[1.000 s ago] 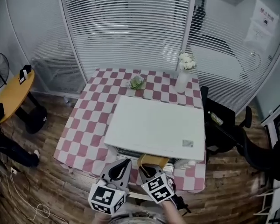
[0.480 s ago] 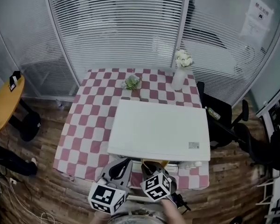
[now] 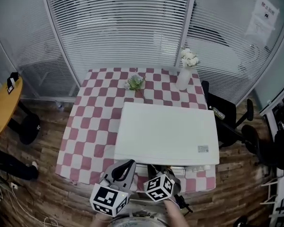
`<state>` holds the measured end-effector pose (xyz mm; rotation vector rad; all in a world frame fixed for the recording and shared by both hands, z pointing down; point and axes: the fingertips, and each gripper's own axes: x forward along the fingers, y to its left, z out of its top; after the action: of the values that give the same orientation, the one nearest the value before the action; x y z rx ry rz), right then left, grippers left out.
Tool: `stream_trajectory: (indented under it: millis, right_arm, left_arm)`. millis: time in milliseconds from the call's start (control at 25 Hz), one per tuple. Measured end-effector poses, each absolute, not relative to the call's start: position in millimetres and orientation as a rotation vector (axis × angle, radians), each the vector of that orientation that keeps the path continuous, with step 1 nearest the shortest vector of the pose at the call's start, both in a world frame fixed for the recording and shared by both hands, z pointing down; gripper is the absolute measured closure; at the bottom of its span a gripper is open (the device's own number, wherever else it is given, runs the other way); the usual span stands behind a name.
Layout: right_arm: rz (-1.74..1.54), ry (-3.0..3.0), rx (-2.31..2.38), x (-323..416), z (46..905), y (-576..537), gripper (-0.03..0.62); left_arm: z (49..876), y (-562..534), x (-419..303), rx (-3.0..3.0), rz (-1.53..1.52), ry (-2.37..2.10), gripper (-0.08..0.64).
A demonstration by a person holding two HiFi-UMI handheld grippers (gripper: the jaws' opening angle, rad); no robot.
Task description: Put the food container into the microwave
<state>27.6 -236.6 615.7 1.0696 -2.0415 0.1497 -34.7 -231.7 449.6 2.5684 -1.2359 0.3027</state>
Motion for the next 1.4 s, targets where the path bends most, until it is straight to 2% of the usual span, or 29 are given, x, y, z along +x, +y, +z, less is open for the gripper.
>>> stream_trajectory:
  millis: [600, 840, 1080, 1400]
  right_arm:
    - [0.013, -1.937, 1.076, 22.0, 628.3, -264.0, 0.574]
    - [-0.096, -1.891, 1.072, 18.9, 627.8, -271.6, 0.543]
    - [-0.146, -1.891, 1.120, 18.8, 617.2, -274.6, 0.482]
    - [-0.109, -1.934, 1.162, 21.1, 607.1, -266.9, 0.461]
  left_arm:
    - [455.0, -242.5, -51.6, 2.577, 0.306, -1.190, 0.546]
    - [456.0, -246.0, -56.8, 2.579, 0.298, -1.181, 0.546]
    - [457.1, -245.8, -58.7, 2.580, 0.295, -1.171, 0.546]
    - [457.4, -242.3, -55.1, 2.583, 0.290, -1.162, 0.546]
